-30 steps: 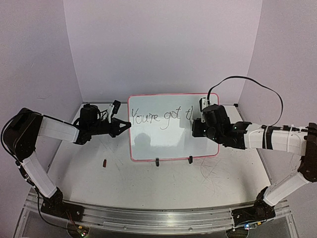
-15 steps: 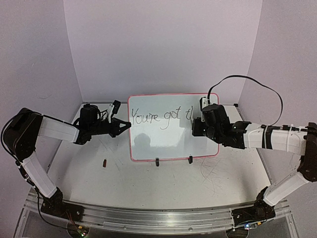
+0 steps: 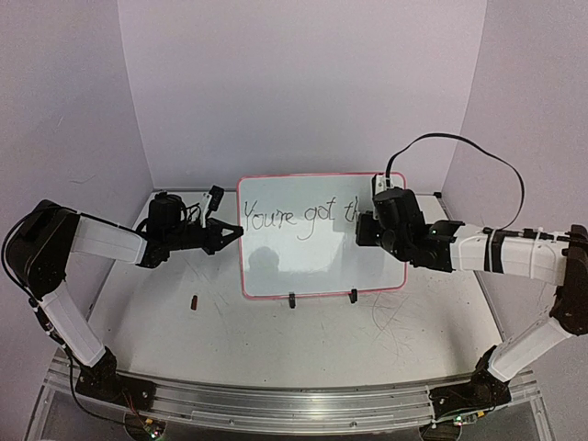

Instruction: Write a sentence on the whiteboard

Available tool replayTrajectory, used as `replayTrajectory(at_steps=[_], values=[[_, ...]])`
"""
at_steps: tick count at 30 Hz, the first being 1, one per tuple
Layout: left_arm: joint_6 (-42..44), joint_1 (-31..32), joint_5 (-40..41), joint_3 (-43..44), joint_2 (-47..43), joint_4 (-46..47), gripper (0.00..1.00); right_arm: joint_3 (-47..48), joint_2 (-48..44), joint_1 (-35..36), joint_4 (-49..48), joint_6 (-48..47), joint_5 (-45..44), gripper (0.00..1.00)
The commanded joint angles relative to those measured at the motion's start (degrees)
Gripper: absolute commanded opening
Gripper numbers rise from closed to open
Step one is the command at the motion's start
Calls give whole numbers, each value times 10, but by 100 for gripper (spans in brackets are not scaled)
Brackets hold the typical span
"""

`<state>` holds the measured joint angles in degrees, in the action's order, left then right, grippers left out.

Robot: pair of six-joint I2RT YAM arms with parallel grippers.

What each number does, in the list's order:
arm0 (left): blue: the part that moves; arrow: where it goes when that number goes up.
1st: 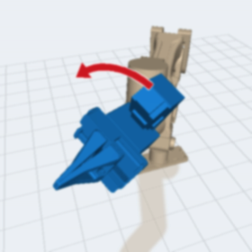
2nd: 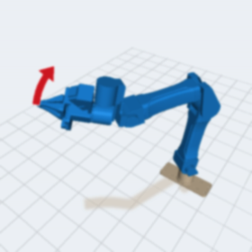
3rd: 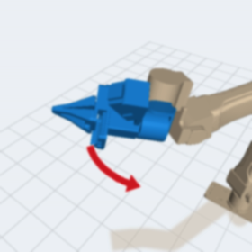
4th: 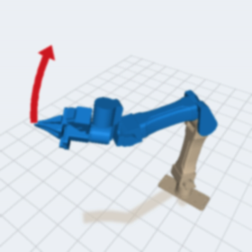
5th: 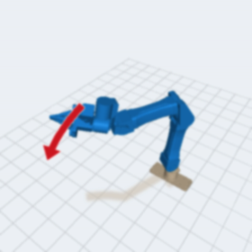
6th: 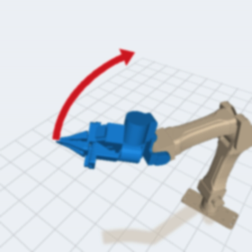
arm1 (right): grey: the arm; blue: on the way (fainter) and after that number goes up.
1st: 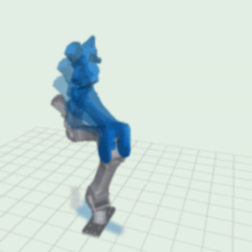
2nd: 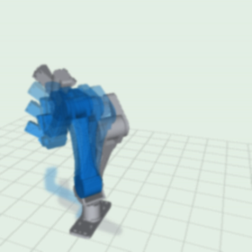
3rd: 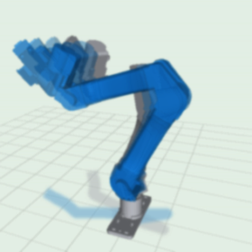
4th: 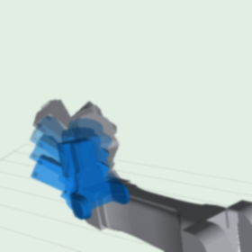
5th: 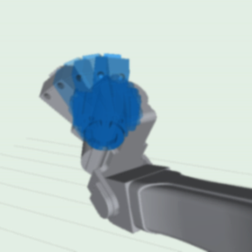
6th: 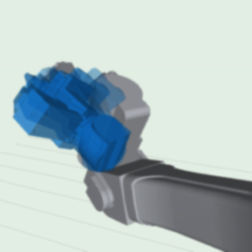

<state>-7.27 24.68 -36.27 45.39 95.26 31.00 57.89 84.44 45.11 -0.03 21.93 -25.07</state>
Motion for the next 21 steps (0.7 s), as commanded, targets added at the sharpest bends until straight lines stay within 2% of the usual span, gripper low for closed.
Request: replayTrajectory(at_steps=[1,21], values=[[55,21,31,10,8,-37,0,26,5,-7,-11,-6,-30,0],[55,21,30,11,9,-38,0,-2,-20,-12,23,5,-10,0]])
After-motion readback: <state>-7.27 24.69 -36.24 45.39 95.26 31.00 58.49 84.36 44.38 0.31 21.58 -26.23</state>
